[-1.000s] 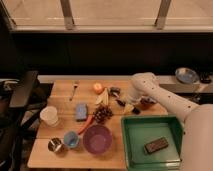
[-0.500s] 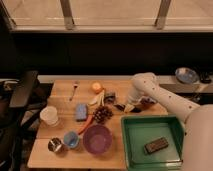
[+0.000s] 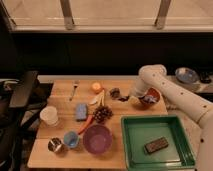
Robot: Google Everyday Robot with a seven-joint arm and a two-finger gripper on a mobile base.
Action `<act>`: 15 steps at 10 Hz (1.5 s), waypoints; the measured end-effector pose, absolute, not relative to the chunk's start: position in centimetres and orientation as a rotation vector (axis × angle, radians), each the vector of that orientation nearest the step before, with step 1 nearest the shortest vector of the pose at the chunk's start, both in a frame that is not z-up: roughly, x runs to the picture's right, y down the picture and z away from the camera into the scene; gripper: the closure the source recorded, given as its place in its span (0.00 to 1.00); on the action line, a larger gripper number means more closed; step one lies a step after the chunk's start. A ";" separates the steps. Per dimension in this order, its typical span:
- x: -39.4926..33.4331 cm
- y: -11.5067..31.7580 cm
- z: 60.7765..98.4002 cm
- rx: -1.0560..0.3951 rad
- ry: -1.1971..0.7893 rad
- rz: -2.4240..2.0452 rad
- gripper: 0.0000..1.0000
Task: Place brush in table surface
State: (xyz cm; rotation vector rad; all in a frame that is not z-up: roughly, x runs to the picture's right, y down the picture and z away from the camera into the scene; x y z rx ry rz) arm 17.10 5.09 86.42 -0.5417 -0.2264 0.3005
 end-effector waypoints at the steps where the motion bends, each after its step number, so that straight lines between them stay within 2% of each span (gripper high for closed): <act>1: 17.7 3.8 85.5 -0.513 -0.236 0.324 1.00; 10: 20.2 -0.9 81.1 -0.358 -0.321 0.454 1.00; 15: 19.3 2.0 83.7 -0.435 -0.310 0.460 1.00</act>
